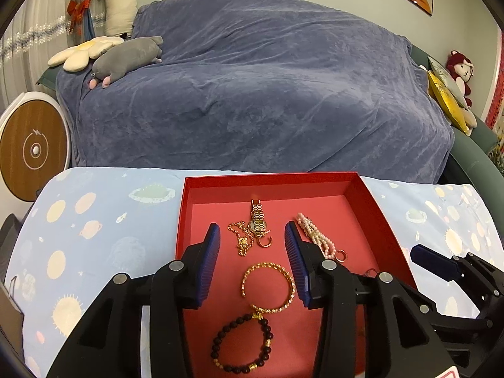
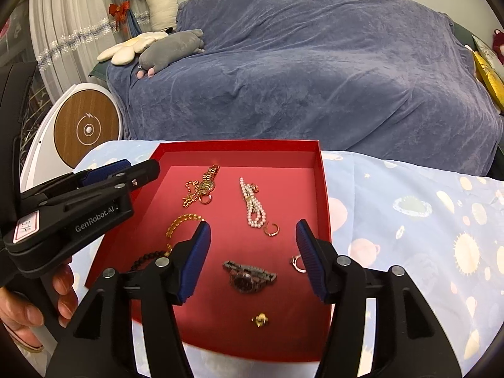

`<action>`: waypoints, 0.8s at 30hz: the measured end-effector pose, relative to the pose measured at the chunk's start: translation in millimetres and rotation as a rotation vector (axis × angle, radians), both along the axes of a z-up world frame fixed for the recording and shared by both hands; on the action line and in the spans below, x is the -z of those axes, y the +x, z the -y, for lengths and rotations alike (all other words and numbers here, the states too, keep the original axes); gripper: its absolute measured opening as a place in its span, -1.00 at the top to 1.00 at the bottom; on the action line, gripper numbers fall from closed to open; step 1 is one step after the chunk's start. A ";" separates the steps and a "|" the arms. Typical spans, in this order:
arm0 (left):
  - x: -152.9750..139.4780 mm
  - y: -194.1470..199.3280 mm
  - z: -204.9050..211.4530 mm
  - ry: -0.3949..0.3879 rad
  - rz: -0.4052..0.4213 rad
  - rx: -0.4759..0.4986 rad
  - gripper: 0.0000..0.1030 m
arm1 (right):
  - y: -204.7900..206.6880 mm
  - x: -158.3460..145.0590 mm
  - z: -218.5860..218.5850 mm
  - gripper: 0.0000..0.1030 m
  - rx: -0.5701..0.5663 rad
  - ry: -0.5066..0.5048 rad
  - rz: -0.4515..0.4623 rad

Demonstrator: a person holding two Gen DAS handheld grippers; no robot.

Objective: Organize jewelry
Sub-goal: 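Withdraw both open grippers up and away from the red box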

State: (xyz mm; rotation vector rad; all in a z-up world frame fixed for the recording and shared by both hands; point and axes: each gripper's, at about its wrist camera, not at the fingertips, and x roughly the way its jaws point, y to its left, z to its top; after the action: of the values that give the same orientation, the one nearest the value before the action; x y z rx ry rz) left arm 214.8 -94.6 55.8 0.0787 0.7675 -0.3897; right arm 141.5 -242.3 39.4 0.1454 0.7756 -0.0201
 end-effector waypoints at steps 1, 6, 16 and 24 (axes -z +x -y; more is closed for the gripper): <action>-1.1 -6.3 -1.8 0.000 0.000 0.000 0.21 | -7.1 -2.3 -0.5 -0.16 0.003 0.002 0.003; 2.1 -36.8 -11.8 -0.006 -0.028 -0.011 0.19 | -36.3 -3.3 -1.4 -0.22 0.020 0.022 -0.004; 13.0 -85.5 -26.3 0.015 -0.031 -0.038 0.01 | -77.1 9.5 -1.1 -0.34 0.051 0.069 -0.051; 19.6 -103.4 -33.4 0.008 -0.055 -0.058 -0.04 | -93.1 13.6 -15.9 -0.43 0.037 0.021 -0.048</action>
State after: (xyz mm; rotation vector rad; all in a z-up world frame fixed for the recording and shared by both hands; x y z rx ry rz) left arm 111.4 -61.1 36.2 0.0528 0.8243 -0.3345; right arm 48.4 -226.4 25.8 0.1801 0.8215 -0.0506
